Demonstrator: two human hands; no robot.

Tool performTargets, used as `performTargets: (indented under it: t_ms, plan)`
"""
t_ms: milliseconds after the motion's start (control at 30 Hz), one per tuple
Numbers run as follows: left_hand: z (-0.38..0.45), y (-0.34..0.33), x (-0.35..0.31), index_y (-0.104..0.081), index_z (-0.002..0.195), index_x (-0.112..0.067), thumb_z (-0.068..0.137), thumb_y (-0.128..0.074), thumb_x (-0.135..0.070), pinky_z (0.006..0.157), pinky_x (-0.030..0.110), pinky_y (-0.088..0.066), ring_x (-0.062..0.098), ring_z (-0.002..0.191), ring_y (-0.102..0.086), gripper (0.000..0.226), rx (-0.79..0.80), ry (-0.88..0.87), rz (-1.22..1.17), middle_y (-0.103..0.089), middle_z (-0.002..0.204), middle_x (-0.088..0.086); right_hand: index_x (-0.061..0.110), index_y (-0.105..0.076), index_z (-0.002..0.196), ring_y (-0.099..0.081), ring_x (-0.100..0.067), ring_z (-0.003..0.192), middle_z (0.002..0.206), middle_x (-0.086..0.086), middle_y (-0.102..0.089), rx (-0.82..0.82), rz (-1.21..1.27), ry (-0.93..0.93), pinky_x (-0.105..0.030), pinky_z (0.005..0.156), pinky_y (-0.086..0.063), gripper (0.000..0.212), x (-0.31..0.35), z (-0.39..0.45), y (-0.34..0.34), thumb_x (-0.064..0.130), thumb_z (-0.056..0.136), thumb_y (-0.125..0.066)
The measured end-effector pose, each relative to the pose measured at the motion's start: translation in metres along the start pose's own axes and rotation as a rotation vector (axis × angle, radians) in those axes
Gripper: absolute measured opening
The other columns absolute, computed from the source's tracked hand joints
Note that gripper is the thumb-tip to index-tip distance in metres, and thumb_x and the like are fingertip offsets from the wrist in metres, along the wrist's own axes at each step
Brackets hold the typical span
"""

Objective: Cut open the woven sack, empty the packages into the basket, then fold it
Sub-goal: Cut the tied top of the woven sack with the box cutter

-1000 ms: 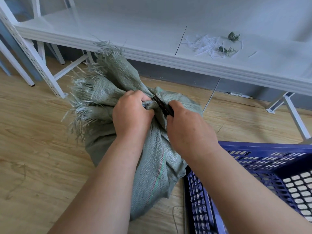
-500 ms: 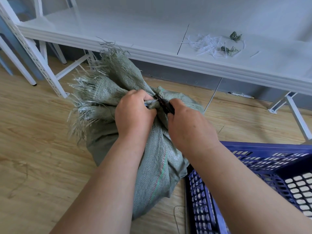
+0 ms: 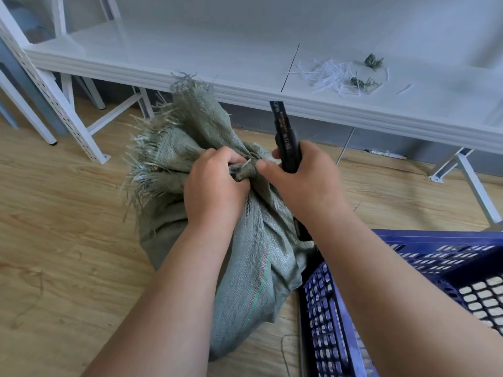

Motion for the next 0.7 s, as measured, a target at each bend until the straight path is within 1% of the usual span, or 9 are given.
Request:
performTargets:
  t_ms: [33,100,200,333,433,500,567,633,700]
  plan:
    - [-0.001,-0.001,-0.002,-0.067,0.089,-0.028,0.075,-0.069,-0.022,0.072,0.036,-0.046,0.021,0.092,-0.058,0.015,-0.007,-0.024,0.003,-0.056,0.091,-0.010,0.021,-0.063,0.091,-0.059,-0.016,0.072,0.075,0.009,-0.062,0.001,0.039,-0.014,-0.029,0.061,-0.047,0.027,-0.003,0.003,-0.006,0.042,0.077,-0.074]
    - [-0.003,-0.002,-0.006,-0.067,0.091,-0.027,0.076,-0.070,-0.024,0.075,0.040,-0.047,0.022,0.095,-0.058,0.015,-0.014,-0.070,0.027,-0.058,0.093,-0.007,0.022,-0.064,0.077,-0.060,-0.021,0.062,0.062,0.005,-0.061,-0.003,0.117,-0.053,-0.037,0.064,-0.055,0.018,-0.010,0.007,-0.018,0.035,0.076,-0.076]
    - [-0.002,-0.002,-0.008,-0.067,0.100,-0.028,0.073,-0.074,-0.022,0.082,0.043,-0.048,0.022,0.101,-0.058,0.028,0.006,-0.137,0.040,-0.061,0.101,-0.007,0.022,-0.064,0.068,-0.055,-0.022,0.052,0.050,0.003,-0.056,-0.022,0.228,-0.116,-0.044,0.061,-0.054,0.014,-0.021,0.011,-0.023,0.027,0.078,-0.073]
    - [-0.003,-0.003,-0.011,-0.061,0.119,-0.027,0.072,-0.078,-0.018,0.095,0.044,-0.047,0.018,0.111,-0.059,0.051,0.076,-0.205,-0.063,-0.064,0.118,-0.008,0.021,-0.066,0.076,-0.050,-0.012,0.040,0.050,0.001,-0.055,0.017,0.346,-0.177,-0.031,0.053,-0.047,0.009,-0.026,0.013,-0.020,0.025,0.082,-0.071]
    - [-0.005,-0.003,-0.012,-0.060,0.120,-0.026,0.075,-0.074,-0.015,0.094,0.042,-0.047,0.016,0.110,-0.060,0.048,0.058,-0.195,-0.086,-0.065,0.118,-0.009,0.022,-0.069,0.077,-0.053,-0.014,0.048,0.052,0.006,-0.058,0.037,0.307,-0.120,-0.035,0.058,-0.049,0.013,-0.022,0.015,-0.024,0.034,0.079,-0.075]
    - [-0.003,-0.005,-0.009,-0.059,0.121,-0.027,0.076,-0.073,-0.016,0.094,0.042,-0.047,0.016,0.110,-0.061,0.048,0.065,-0.174,-0.098,-0.066,0.117,-0.009,0.024,-0.070,0.078,-0.058,-0.019,0.058,0.056,0.007,-0.060,0.035,0.237,-0.108,-0.038,0.064,-0.053,0.011,-0.021,0.017,-0.027,0.033,0.078,-0.075]
    - [-0.002,-0.006,-0.009,-0.057,0.125,-0.027,0.074,-0.075,-0.022,0.102,0.043,-0.042,0.016,0.117,-0.056,0.054,0.064,-0.194,-0.089,-0.063,0.123,-0.009,0.022,-0.070,0.080,-0.062,-0.023,0.064,0.060,0.004,-0.061,0.004,0.172,-0.112,-0.038,0.066,-0.054,0.008,-0.020,0.019,-0.023,0.030,0.079,-0.072]
    - [-0.001,0.002,-0.012,-0.056,0.128,-0.029,0.069,-0.077,-0.035,0.108,0.041,-0.031,0.016,0.126,-0.044,0.062,-0.023,-0.212,-0.084,-0.052,0.130,-0.009,0.017,-0.069,0.080,-0.058,-0.023,0.057,0.058,-0.001,-0.060,-0.022,0.278,-0.169,-0.036,0.059,-0.051,0.009,-0.022,0.019,-0.017,0.026,0.081,-0.071]
    - [-0.001,0.019,-0.016,-0.060,0.117,-0.027,0.070,-0.075,-0.041,0.098,0.031,-0.035,0.013,0.112,-0.047,0.051,-0.212,-0.225,-0.189,-0.049,0.115,-0.008,0.013,-0.067,0.083,-0.050,-0.016,0.047,0.061,-0.005,-0.063,-0.017,0.539,-0.273,-0.029,0.049,-0.045,0.007,-0.023,0.019,-0.010,0.019,0.086,-0.068]
Point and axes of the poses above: each hand's wrist, its own z-axis towards the middle knuckle, its own y-axis out of the back of the hand, x = y × z, the point moved 5 cm from there along z, towards the middle knuckle
